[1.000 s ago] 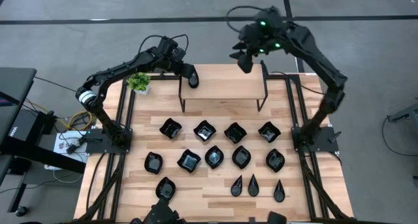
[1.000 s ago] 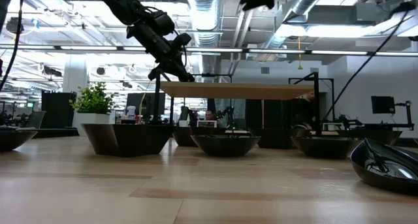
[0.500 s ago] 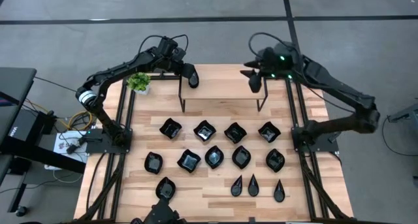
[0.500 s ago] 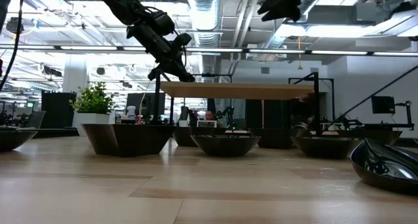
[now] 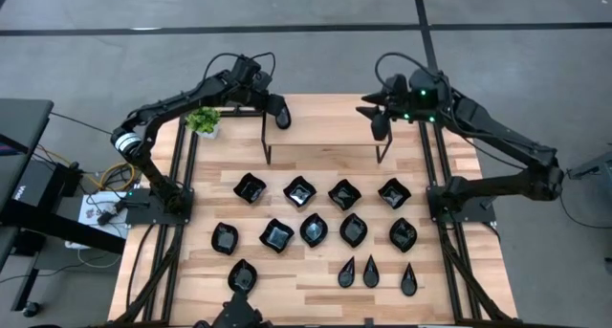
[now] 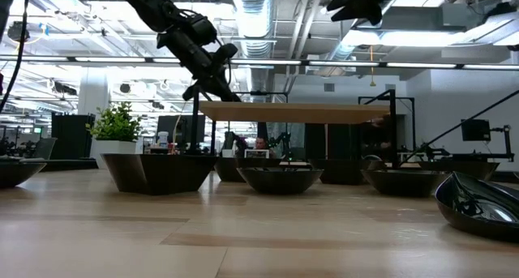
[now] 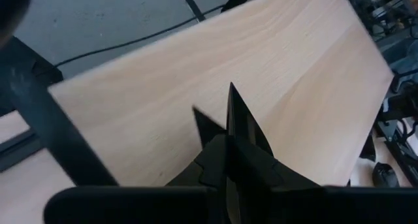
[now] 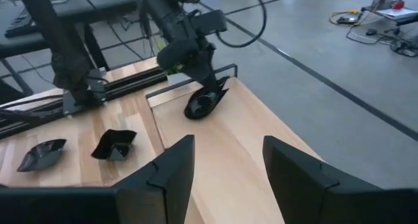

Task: Pick & Place Mini shaped plates
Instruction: Stack the black drop shaped plate on top of the black drop shaped plate on the shelf, then stack the black drop shaped plate on top of the black drop shaped plates on the shelf

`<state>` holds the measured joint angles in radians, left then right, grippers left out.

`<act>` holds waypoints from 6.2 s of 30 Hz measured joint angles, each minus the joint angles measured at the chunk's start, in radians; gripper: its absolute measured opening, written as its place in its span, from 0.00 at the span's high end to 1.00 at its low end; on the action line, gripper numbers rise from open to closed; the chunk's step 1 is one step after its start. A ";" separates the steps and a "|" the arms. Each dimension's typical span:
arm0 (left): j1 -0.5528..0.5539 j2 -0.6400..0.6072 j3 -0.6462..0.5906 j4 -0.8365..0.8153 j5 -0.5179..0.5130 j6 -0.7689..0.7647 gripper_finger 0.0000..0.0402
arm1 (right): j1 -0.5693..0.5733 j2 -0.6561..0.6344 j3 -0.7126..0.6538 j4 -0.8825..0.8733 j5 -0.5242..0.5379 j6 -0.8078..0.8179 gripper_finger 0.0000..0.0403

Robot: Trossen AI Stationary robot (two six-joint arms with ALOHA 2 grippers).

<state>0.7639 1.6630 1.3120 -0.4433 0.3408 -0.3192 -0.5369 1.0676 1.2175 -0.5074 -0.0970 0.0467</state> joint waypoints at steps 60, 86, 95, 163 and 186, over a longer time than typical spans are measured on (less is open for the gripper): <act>-0.811 -0.947 -0.676 0.370 -0.486 -0.135 0.70 | 0.273 -0.176 -0.110 -0.253 -0.096 0.062 0.56; -0.822 -1.029 -0.753 0.373 -0.437 -0.158 0.70 | 1.128 0.108 -0.359 0.021 0.359 1.078 0.55; -0.822 -1.029 -0.753 0.371 -0.437 -0.157 0.70 | 1.080 0.311 -0.359 0.113 0.146 1.170 0.56; -0.822 -1.027 -0.753 0.362 -0.437 -0.123 0.70 | 1.097 0.606 -0.261 0.109 0.104 1.394 0.81; -0.821 -1.027 -0.752 0.362 -0.437 -0.097 0.70 | 1.106 0.674 -0.262 0.195 0.096 1.421 0.81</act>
<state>-0.0574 0.6357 0.5598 -0.0811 -0.0959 -0.4158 0.5690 1.7416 0.9559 -0.3125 -0.0006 1.4677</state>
